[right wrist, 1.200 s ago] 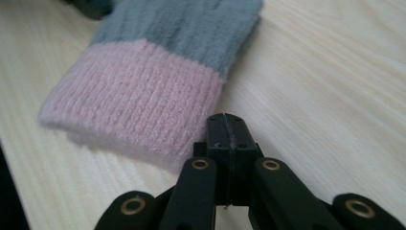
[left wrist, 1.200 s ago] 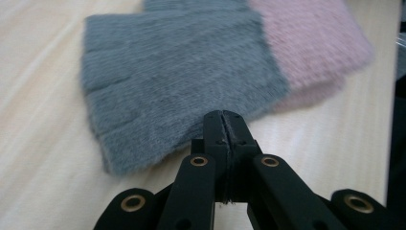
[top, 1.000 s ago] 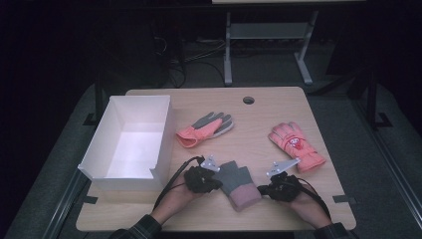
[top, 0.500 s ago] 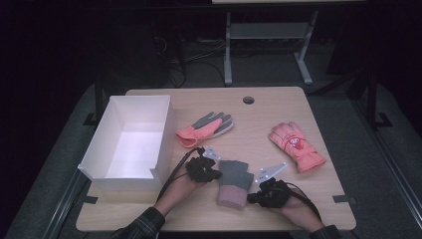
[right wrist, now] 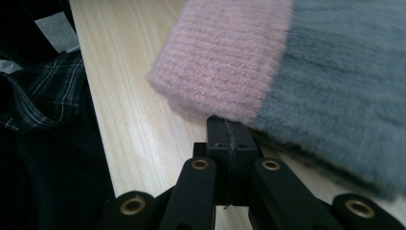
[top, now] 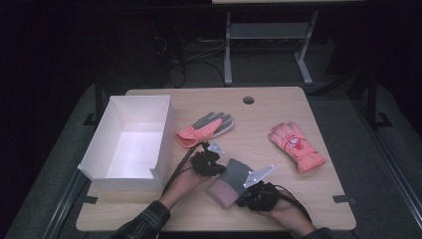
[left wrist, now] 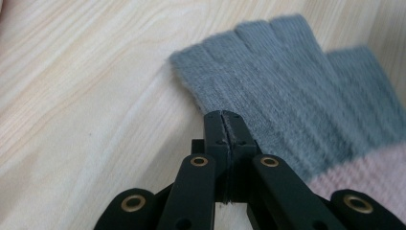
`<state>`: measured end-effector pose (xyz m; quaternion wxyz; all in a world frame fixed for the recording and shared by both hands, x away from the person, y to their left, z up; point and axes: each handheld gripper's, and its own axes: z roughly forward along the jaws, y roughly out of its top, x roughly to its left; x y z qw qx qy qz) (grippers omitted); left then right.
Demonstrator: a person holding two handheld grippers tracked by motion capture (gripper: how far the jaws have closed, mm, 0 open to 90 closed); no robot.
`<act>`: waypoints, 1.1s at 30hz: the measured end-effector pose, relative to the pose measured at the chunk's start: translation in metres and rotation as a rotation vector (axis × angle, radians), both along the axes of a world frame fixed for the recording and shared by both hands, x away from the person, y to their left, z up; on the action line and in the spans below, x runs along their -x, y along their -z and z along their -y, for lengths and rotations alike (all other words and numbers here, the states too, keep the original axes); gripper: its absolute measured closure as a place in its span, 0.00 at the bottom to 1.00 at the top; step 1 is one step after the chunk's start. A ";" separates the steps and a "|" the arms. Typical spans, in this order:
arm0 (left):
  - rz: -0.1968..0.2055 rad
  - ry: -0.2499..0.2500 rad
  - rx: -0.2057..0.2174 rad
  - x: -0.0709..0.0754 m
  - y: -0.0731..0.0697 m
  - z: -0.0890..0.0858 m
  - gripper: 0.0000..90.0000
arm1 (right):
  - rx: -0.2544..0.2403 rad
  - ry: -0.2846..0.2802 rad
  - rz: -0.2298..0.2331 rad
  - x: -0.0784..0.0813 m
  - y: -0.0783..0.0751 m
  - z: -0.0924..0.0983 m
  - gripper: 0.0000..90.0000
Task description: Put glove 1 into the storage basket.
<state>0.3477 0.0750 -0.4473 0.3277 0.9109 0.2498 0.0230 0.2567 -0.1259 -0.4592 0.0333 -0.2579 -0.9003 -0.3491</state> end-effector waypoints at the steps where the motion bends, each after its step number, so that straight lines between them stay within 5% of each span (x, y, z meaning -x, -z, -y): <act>1: -0.003 -0.009 0.010 0.000 0.000 0.001 0.99 | 0.000 0.000 0.000 0.000 0.000 0.000 1.00; 7: 0.016 0.037 -0.019 -0.004 -0.003 0.006 0.99 | 0.001 -0.031 -0.001 0.001 0.001 -0.016 1.00; 11: 0.011 0.026 -0.008 -0.003 -0.005 0.003 0.99 | -0.005 -0.021 0.006 0.001 0.000 -0.011 1.00; 13: 0.002 0.001 0.036 -0.002 -0.009 -0.001 0.95 | -0.025 0.011 0.003 0.001 -0.005 -0.001 0.96; 19: 0.002 0.009 0.046 0.001 -0.015 -0.009 0.70 | -0.046 0.080 0.029 0.002 -0.012 0.024 0.81; 22: -0.023 0.014 0.073 0.006 -0.018 -0.011 0.55 | -0.048 0.163 0.036 0.001 -0.016 0.045 0.67; 33: -0.026 0.082 0.048 0.026 -0.021 0.000 0.19 | -0.002 0.324 0.074 0.003 -0.011 0.076 0.27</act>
